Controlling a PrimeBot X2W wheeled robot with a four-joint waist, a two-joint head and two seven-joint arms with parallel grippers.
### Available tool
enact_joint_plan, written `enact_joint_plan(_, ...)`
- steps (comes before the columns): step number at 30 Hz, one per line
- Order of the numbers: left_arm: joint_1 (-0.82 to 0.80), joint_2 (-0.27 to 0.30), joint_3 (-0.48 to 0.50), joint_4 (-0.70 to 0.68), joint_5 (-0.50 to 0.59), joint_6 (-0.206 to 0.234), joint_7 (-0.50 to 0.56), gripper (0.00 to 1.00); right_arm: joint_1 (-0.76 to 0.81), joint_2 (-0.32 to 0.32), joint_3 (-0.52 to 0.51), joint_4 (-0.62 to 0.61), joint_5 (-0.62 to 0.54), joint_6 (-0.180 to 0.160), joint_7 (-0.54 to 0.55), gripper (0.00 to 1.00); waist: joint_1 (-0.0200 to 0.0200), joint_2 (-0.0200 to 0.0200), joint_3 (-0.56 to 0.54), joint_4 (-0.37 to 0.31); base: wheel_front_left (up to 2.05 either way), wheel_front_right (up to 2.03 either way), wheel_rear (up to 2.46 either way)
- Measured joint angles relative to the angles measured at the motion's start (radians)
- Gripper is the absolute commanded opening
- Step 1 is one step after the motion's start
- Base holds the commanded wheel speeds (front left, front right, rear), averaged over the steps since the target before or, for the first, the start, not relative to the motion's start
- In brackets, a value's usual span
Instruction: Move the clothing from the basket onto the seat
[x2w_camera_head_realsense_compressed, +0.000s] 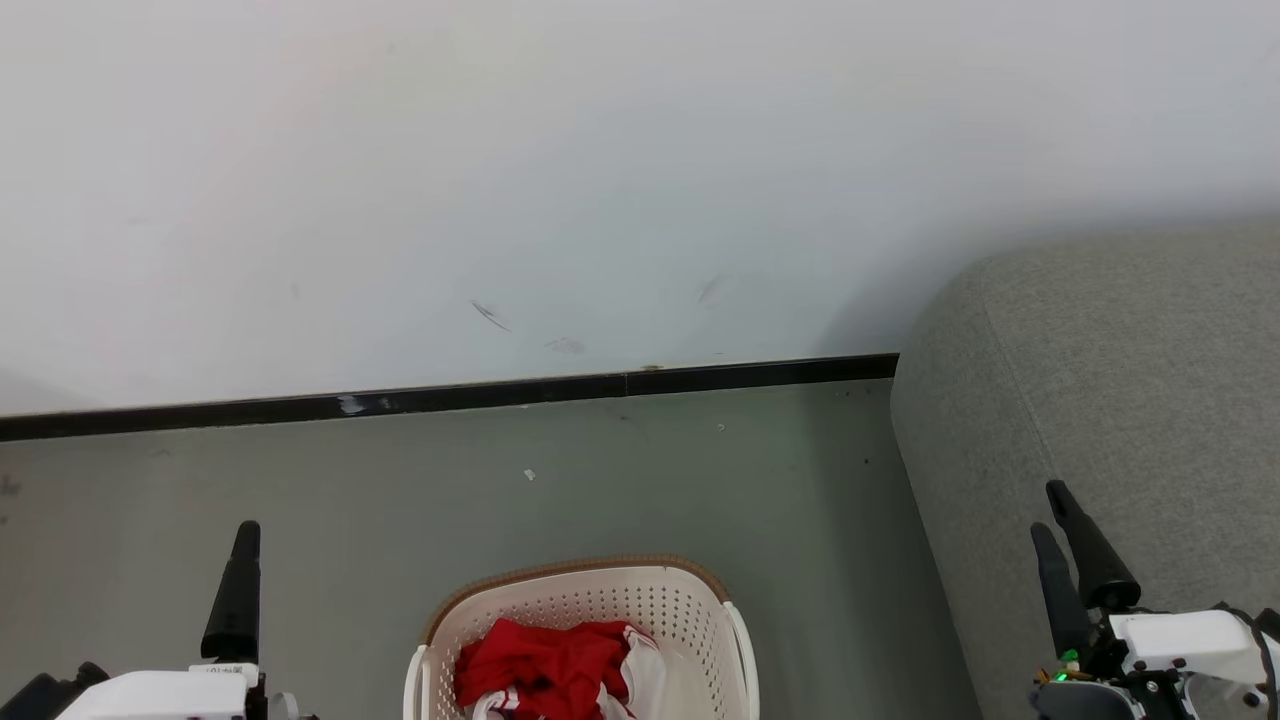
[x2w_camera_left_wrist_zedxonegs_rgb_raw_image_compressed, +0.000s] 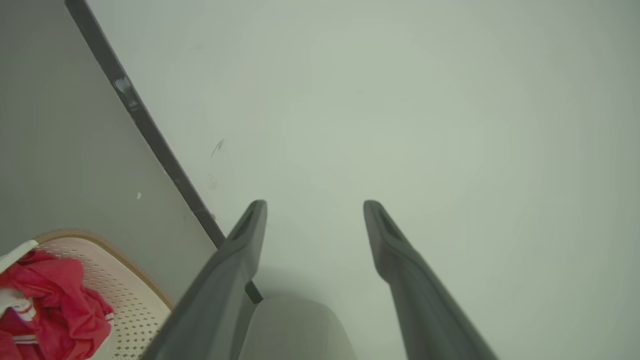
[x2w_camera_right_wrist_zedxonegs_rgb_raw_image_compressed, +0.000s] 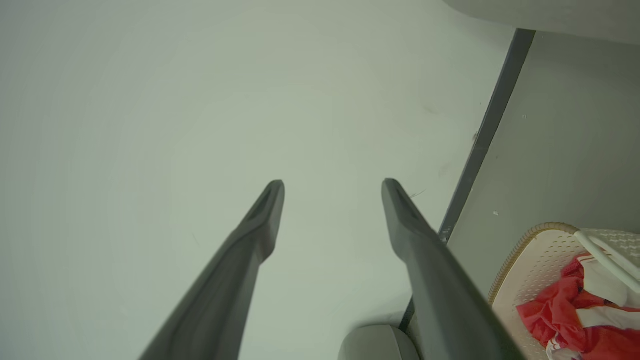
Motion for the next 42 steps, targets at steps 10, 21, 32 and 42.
enact_joint_plan(10,-0.004,0.033,-0.026,-0.03,0.102,-0.008,-0.045,1.0,-0.019,-0.038,0.014,-0.038,-0.155,0.0,-0.034,1.0,-0.0007,0.0,0.0,0.001,0.0,0.0,0.0)
enact_joint_plan(21,-0.004,0.086,-0.05,-0.04,0.266,-0.012,-0.091,1.0,-0.02,-0.071,0.029,-0.056,-0.397,0.0,-0.066,1.0,-0.0058,0.0,0.008,0.0,0.0,0.0,0.0)
enact_joint_plan(32,-0.007,0.115,-0.08,-0.049,0.442,-0.017,-0.132,1.0,-0.04,-0.076,0.034,-0.089,-0.634,0.001,-0.092,1.0,-0.0075,0.0,0.014,-0.002,0.0,0.0,0.0)
enact_joint_plan(42,-0.012,0.126,-0.082,-0.054,0.615,-0.016,-0.168,1.0,-0.04,-0.08,0.032,-0.097,-0.87,0.001,-0.114,1.0,-0.0079,0.0,0.016,0.0,0.0,0.0,0.0)
